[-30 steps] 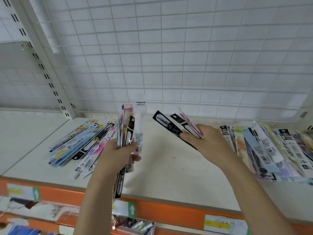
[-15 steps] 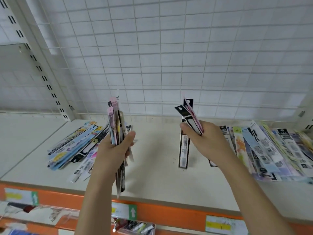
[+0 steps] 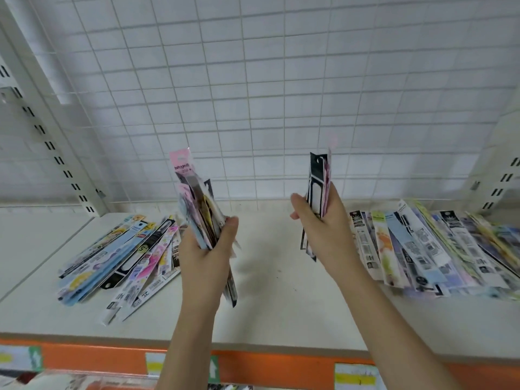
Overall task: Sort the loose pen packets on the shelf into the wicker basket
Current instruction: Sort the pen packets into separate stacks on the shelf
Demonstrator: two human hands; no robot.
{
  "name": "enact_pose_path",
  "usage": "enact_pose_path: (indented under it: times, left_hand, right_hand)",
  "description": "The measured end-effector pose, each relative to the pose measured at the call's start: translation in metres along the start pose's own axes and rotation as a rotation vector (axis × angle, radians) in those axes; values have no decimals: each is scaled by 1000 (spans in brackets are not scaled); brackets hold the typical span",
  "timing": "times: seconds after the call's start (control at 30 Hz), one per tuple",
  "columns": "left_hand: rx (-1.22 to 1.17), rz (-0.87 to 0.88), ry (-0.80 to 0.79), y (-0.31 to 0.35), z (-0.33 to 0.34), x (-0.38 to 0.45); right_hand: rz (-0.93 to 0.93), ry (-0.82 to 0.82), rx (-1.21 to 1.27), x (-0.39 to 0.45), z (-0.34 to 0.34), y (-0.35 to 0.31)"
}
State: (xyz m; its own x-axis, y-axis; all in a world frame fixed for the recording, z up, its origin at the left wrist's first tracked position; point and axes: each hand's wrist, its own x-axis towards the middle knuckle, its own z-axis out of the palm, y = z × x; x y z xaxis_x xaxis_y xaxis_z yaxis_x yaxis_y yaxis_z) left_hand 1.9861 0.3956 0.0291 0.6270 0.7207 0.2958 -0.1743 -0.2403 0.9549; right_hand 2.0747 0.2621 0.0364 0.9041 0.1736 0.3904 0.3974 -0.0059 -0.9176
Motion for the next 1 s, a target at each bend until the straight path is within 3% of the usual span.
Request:
enact_pose_path:
  times: [0.2,0.33,0.7,0.9,1.0]
  left_hand:
    - [109,-138,15,-36,12,-12]
    - [141,-152,6,-41,12,-13]
    - [75,-12,96,-32,11,-15]
    - [132,-24,34,-36,12,-18]
    - [133,49,110,-33,11,-20]
  right_hand:
    - [294,-65,-199,-20,15,47]
    - [369,23,-233,-16,11,56]
    - [100,136,-407,-16,15,60]
    - [77,98,-530,-17,15,66]
    - [104,85,-530,-16,14,68]
